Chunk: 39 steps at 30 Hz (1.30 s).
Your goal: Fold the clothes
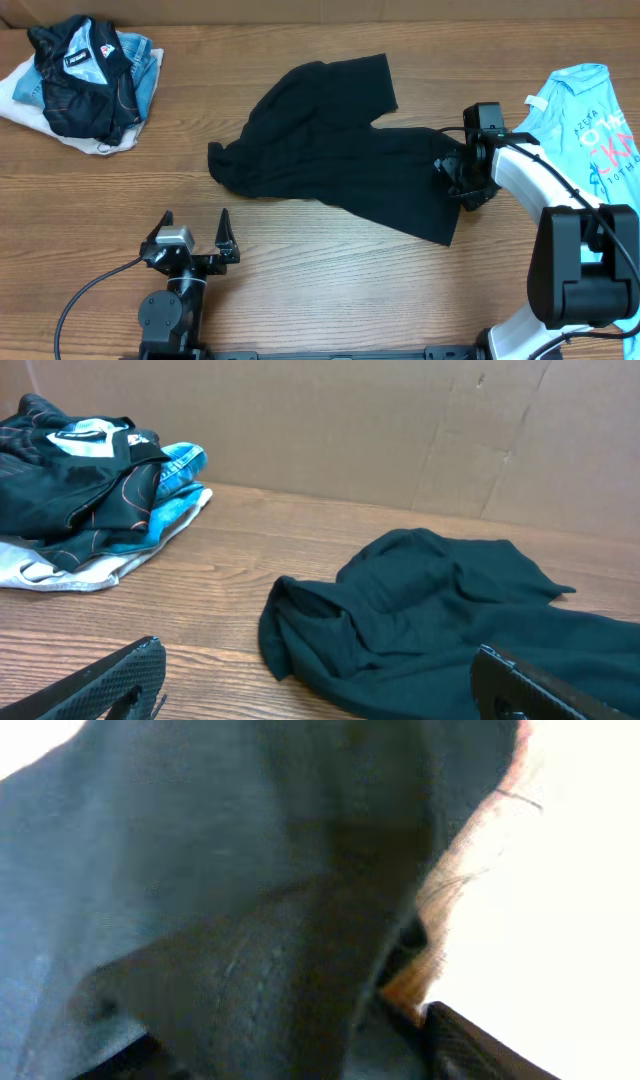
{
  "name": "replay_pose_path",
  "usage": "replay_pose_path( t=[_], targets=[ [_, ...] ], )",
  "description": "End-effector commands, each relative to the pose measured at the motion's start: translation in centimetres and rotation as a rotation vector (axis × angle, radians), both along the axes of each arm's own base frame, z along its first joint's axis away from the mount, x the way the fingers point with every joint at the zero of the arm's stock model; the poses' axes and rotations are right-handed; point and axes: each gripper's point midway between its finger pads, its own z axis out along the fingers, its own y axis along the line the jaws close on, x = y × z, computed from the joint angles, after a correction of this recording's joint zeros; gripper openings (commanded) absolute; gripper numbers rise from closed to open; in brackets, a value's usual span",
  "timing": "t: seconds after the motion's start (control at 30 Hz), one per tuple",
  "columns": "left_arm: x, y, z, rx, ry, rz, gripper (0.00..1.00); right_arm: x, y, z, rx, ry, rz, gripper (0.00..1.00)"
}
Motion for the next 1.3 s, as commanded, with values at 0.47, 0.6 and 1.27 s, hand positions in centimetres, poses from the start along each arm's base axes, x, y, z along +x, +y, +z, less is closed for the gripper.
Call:
replay_pose_path(
  t=[0.47, 0.6, 1.27],
  targets=[
    [0.0, 0.0, 0.1, 0.022, -0.009, -0.001, 1.00, -1.4, -0.3, 3.8, -0.014, 0.006, -0.060, 0.04],
    [0.0, 0.0, 0.1, 0.022, -0.009, -0.001, 1.00, -2.6, -0.3, 6.6, -0.012, -0.024, -0.058, 0.04],
    [-0.1, -1.1, 0.1, -0.021, -0.006, -0.058, 1.00, -12.7, 1.9, 8.6, 0.095, 0.296, -0.042, 0.04]
  ],
)
